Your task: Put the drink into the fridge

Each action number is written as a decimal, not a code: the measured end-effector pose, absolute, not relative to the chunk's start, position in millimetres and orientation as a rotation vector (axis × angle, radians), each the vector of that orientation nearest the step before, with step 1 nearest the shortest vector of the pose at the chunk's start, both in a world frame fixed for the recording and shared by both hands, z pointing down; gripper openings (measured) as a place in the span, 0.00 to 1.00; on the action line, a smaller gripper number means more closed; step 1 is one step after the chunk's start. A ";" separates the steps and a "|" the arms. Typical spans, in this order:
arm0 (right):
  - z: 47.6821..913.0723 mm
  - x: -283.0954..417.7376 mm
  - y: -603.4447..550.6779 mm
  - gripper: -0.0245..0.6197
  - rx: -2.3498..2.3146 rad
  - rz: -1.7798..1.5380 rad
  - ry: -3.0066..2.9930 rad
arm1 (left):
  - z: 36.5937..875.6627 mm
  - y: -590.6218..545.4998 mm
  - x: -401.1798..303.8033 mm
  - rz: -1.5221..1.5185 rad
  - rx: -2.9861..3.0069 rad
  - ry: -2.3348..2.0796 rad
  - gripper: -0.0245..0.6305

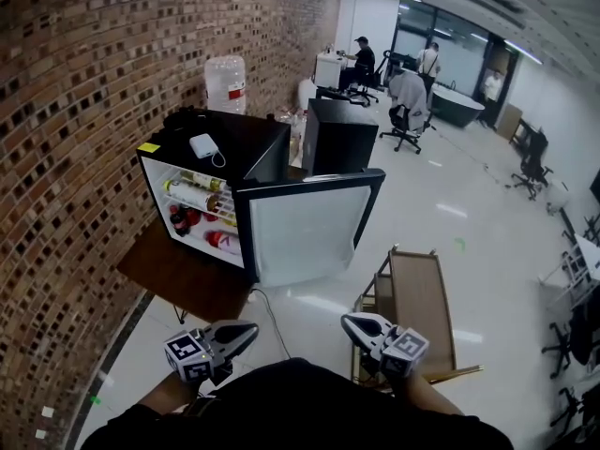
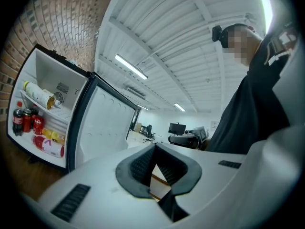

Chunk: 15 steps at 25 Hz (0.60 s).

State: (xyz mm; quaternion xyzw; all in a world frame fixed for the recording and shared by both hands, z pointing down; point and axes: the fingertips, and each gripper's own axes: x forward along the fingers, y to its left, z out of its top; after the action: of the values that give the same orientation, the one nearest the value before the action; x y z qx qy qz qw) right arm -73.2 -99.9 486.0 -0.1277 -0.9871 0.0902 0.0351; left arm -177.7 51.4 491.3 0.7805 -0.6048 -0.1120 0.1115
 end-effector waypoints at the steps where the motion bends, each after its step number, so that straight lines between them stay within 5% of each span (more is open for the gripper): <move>1: 486.5 -72.3 -100.2 0.02 -0.390 0.276 -3.031 | 490.8 51.6 -178.0 -0.330 2.292 -1.774 0.03; 15: 485.6 -80.0 -100.6 0.02 -0.400 0.248 -3.027 | 487.3 48.4 -184.3 -0.340 2.305 -1.742 0.03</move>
State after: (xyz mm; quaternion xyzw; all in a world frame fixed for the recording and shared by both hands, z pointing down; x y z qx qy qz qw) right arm -80.0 -100.6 485.6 -0.1305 -0.9874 0.0808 0.0391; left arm -184.3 48.4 487.3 0.7869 -0.5949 -0.1160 0.1160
